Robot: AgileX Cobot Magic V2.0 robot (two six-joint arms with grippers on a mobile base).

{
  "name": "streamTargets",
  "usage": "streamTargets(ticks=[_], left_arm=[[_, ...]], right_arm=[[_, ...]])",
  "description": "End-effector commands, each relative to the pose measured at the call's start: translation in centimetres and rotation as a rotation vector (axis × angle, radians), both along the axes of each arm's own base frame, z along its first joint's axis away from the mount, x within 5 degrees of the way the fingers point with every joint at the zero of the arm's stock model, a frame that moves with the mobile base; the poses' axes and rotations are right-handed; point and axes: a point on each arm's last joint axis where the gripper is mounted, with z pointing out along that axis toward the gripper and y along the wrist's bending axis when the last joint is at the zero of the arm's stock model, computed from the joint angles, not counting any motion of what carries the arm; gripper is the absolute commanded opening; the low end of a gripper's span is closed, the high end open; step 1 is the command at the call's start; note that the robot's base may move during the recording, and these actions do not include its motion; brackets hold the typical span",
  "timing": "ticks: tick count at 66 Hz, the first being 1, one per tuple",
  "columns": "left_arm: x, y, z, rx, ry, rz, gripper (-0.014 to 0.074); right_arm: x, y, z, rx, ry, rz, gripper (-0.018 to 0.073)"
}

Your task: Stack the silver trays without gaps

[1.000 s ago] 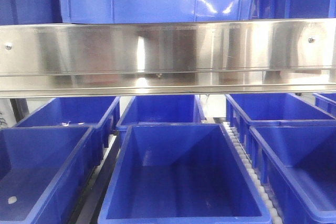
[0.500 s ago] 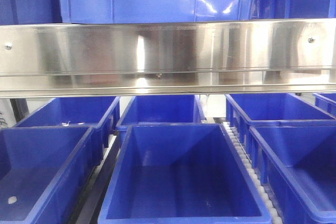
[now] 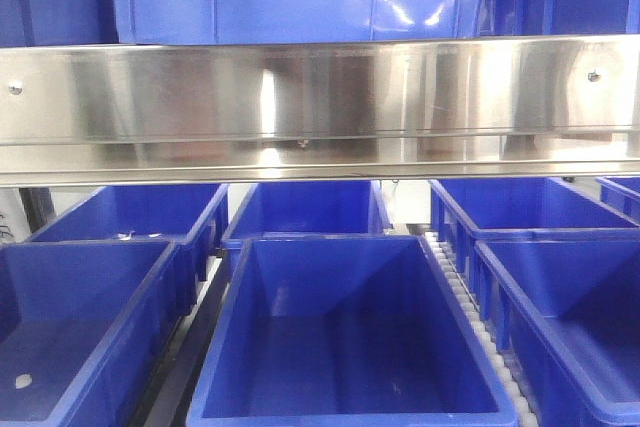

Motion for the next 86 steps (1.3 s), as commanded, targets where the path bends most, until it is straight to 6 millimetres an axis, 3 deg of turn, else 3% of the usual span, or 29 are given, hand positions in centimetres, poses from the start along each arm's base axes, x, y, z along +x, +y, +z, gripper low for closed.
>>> streamTargets(ticks=[1,12,24,48,60,71,86], left_arm=[[0.2,-1.5,0.3,-0.171,0.034,-0.127,-0.0016],[2.4,-1.3,0.5,-0.248,0.054,-0.154,-0.0016],[5.4,-1.6,-0.1,-0.246,0.133,-0.175,-0.0016],[13.2,-0.5,0.7,-0.271,0.155,-0.14,-0.0016],[16.2,-0.3,-0.6,-0.274,0.188,-0.093,-0.0016],[17.6,-0.2,-2.1,-0.266,0.21,-0.071,-0.0016],[19.6,0.3,-4.0,-0.278,0.217,-0.044,-0.0016]], right_arm=[[0.8,1.6,1.8,0.107,-0.098,0.1,-0.0015],[3.1,2.0,3.1,0.081,-0.117,0.11,-0.0015],[7.0,2.7,3.5,0.103,-0.087,0.127,-0.0015],[14.4,3.6,1.7,0.116,-0.089,0.077,-0.0015],[17.2,3.5,2.1,0.12,-0.117,0.049,-0.0015],[19.1,3.5,2.6,0.114,-0.145,0.047,-0.0015],[21.8,4.0,0.8,0.087,-0.132,0.038,-0.0015]])
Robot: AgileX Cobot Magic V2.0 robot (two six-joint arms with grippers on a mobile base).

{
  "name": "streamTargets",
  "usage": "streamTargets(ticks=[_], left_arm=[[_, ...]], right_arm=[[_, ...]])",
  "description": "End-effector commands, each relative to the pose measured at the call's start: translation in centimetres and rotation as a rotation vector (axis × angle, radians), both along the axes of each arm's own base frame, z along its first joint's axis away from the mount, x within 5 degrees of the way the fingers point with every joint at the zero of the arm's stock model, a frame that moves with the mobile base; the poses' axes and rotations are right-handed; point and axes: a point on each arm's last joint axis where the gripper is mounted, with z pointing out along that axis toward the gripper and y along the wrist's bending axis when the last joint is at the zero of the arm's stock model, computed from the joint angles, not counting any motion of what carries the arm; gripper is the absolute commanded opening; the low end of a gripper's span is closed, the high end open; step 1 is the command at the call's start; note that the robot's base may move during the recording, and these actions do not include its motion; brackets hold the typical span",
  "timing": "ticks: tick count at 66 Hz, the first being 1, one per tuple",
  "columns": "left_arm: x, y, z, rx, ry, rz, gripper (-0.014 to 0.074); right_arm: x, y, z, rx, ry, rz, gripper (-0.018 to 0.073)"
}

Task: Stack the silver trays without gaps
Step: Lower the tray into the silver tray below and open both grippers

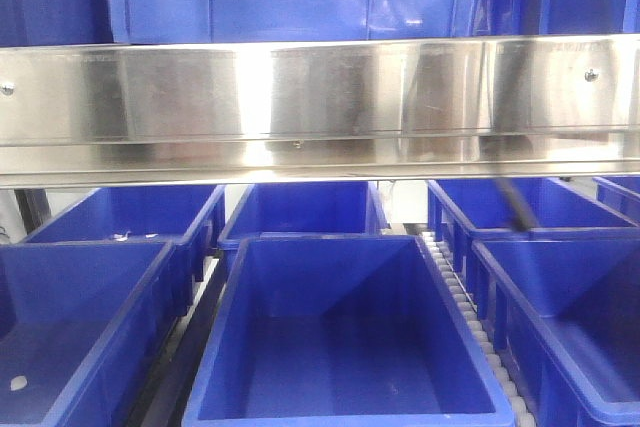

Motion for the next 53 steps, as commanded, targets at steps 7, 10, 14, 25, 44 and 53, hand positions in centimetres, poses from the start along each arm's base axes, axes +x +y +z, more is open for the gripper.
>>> streamTargets(ticks=[7,10,14,25,44,53], left_arm=[[0.6,-1.1,0.0,-0.106,-0.031,-0.018,-0.0016],[0.7,-1.1,0.1,-0.098,-0.046,-0.022,-0.0016],[0.8,-1.1,0.1,-0.096,-0.055,-0.024,-0.0016],[1.0,-1.2,-0.5,-0.086,-0.035,-0.022,-0.0014],[1.0,-1.2,-0.6,-0.081,-0.026,-0.02,0.0316],[1.3,-0.4,-0.7,-0.069,-0.018,0.006,0.0346]], right_arm=[[2.3,2.8,0.6,0.18,-0.222,0.133,-0.0015],[2.3,2.9,0.3,0.183,-0.21,0.13,-0.0015],[2.4,2.9,0.1,0.177,-0.198,0.127,-0.0015],[2.6,2.6,-0.4,0.163,-0.174,0.114,-0.0015],[2.5,2.3,-1.0,0.124,-0.122,0.09,0.0263],[2.5,1.2,-1.4,0.073,-0.071,0.049,0.0305]])
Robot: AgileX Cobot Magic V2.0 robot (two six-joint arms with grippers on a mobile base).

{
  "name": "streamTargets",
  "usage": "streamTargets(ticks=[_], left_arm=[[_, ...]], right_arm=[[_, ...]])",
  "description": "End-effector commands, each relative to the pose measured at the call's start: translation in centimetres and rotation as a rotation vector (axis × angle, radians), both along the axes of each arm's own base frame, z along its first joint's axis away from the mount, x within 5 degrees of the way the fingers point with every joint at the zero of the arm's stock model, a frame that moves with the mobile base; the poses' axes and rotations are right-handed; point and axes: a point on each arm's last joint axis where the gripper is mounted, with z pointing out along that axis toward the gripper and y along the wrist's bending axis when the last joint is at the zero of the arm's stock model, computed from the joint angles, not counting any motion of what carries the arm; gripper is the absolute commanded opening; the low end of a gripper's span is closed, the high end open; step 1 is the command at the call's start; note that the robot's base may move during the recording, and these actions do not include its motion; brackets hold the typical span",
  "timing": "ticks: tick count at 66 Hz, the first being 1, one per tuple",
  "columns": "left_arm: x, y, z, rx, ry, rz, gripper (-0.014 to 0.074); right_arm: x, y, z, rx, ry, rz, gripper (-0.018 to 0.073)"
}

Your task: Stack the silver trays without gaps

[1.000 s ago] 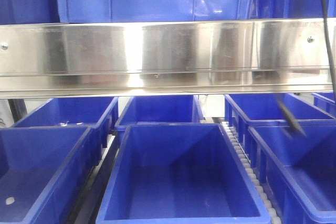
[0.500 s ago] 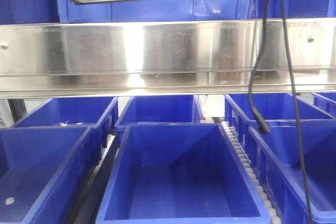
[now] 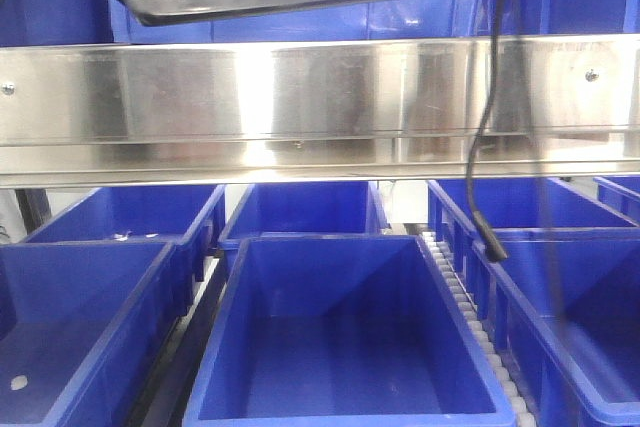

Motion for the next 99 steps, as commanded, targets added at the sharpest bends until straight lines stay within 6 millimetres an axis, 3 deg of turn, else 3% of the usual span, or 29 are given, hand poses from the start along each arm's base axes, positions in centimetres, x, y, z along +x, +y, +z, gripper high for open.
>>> streamTargets(ticks=[1,13,31,36,43,47,61,73,87,99], left_arm=[[0.1,-0.1,1.0,-0.046,-0.048,0.001,0.0346],[0.5,1.2,1.1,-0.04,-0.049,0.034,0.034],[0.6,1.6,1.1,-0.035,-0.049,0.044,0.0306],[0.4,1.7,1.5,-0.038,-0.052,0.046,0.0181],[-0.3,1.9,2.6,-0.046,-0.07,0.044,-0.0042],[-0.9,2.1,3.6,-0.055,-0.092,0.044,0.0002],[-3.6,2.9,7.6,-0.113,-0.174,0.039,0.0004],[-6.3,2.8,9.1,-0.119,-0.279,-0.026,0.0004],[-10.5,3.3,9.2,-0.199,-0.458,-0.107,0.0004],[-14.3,4.7,7.9,-0.227,-0.588,-0.16,0.0004]], right_arm=[[0.1,-0.3,0.6,0.005,-0.016,-0.005,0.0305],[0.5,-1.9,0.3,-0.019,0.023,-0.054,0.0297],[0.5,-2.1,0.3,-0.02,0.026,-0.06,0.0293],[0.3,-2.2,0.7,-0.017,0.021,-0.061,0.0224],[-0.4,-2.4,2.0,-0.004,-0.004,-0.06,0.0057],[-0.9,-2.7,3.0,0.009,-0.029,-0.059,-0.0034],[-3.2,-3.6,6.9,0.008,-0.122,0.013,-0.0018],[-5.5,-3.9,9.5,-0.004,-0.247,0.103,-0.0018],[-9.6,-4.7,10.1,0.089,-0.46,0.204,-0.0018],[-13.9,-6.5,8.8,0.126,-0.565,0.261,-0.0018]])
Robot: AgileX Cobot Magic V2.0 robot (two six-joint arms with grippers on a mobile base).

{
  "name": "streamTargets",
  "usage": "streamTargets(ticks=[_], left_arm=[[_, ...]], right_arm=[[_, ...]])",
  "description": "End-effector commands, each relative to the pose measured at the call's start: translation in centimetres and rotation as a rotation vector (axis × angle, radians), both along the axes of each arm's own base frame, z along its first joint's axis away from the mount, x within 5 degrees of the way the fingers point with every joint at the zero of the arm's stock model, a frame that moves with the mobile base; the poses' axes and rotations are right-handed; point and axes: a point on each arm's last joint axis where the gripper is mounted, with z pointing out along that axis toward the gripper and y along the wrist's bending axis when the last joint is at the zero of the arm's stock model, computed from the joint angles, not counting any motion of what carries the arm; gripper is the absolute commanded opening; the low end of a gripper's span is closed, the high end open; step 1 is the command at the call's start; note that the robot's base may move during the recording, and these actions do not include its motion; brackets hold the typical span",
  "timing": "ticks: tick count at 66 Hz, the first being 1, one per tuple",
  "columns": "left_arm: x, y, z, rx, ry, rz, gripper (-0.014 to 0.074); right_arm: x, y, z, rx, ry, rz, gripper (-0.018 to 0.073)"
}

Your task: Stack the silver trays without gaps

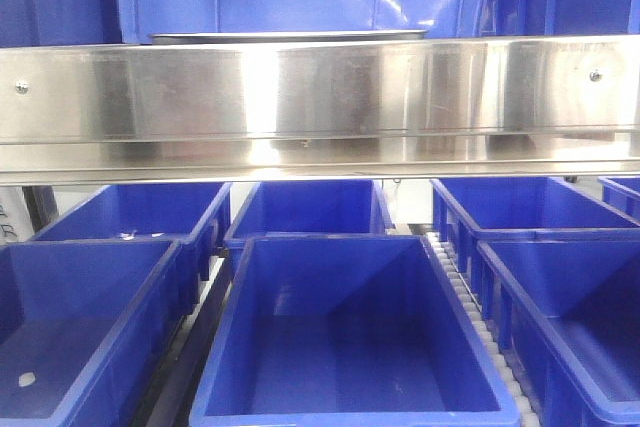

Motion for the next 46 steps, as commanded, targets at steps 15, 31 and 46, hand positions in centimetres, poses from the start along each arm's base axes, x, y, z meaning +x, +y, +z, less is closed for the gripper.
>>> streamTargets(ticks=[15,31,46], left_arm=[[-6.2,2.2,-2.9,-0.024,-0.178,-0.071,0.0004],[-11.4,4.6,-4.8,0.067,-0.294,-0.088,0.0004],[-15.0,6.3,-6.6,0.047,-0.361,-0.082,0.0004]], right_arm=[[-7.2,-2.8,-2.6,0.023,-0.237,0.117,-0.0018],[-11.5,-5.1,-6.0,0.014,-0.218,0.113,-0.0018],[-13.9,-6.6,-6.3,0.024,-0.244,0.096,-0.0018]])
